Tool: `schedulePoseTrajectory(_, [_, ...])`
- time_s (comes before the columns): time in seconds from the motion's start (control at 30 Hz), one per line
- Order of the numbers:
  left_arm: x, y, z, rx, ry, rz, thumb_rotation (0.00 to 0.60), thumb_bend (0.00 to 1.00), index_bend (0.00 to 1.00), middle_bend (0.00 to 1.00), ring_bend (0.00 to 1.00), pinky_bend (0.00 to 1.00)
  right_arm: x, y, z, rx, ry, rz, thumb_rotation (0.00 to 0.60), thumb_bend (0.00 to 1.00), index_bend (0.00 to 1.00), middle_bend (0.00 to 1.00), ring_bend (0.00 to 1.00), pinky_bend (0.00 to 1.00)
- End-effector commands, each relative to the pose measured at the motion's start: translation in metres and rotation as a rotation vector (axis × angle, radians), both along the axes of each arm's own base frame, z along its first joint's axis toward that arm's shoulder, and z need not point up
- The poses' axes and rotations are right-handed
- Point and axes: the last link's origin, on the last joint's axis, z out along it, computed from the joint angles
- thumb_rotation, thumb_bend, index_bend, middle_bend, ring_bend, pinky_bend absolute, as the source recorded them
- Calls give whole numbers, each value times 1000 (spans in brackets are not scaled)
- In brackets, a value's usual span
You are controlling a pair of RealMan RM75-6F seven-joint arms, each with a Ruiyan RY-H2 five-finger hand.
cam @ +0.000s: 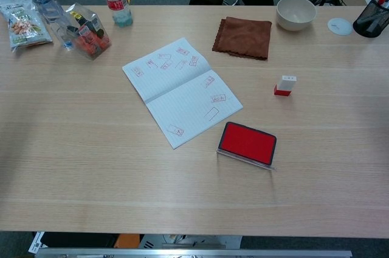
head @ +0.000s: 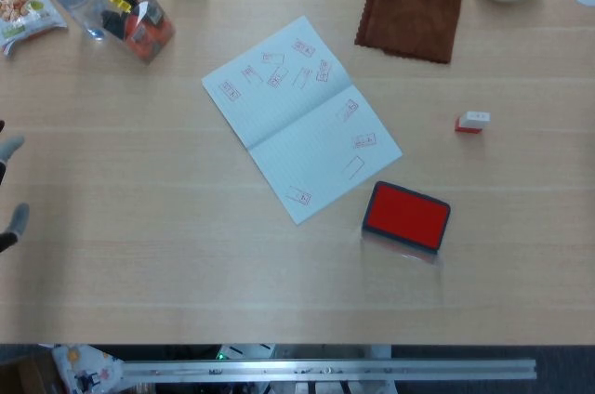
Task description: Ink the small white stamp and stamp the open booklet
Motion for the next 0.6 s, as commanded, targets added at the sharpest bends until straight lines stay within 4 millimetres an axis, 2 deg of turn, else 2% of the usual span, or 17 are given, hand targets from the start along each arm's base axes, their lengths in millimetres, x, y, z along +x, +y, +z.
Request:
schedulePoseTrajectory(0.03, [-1,-1,0,-2,1,4,600,290,151,80,114,36,13,-20,-23,60,-11,10,600,313,406,356,223,251])
schedulePoseTrajectory(0.4, [-1,-1,-1,-20,6,11,600,290,151,80,114,36,34,-60,-100,217,39,11,600,300,408,348,198,251])
schedulePoseTrajectory(0.6, [-3,-3,-1,-28,9,20,600,290,151,80,114,35,34,-69,-128,267,78,-15,600,301,408,348,198,251])
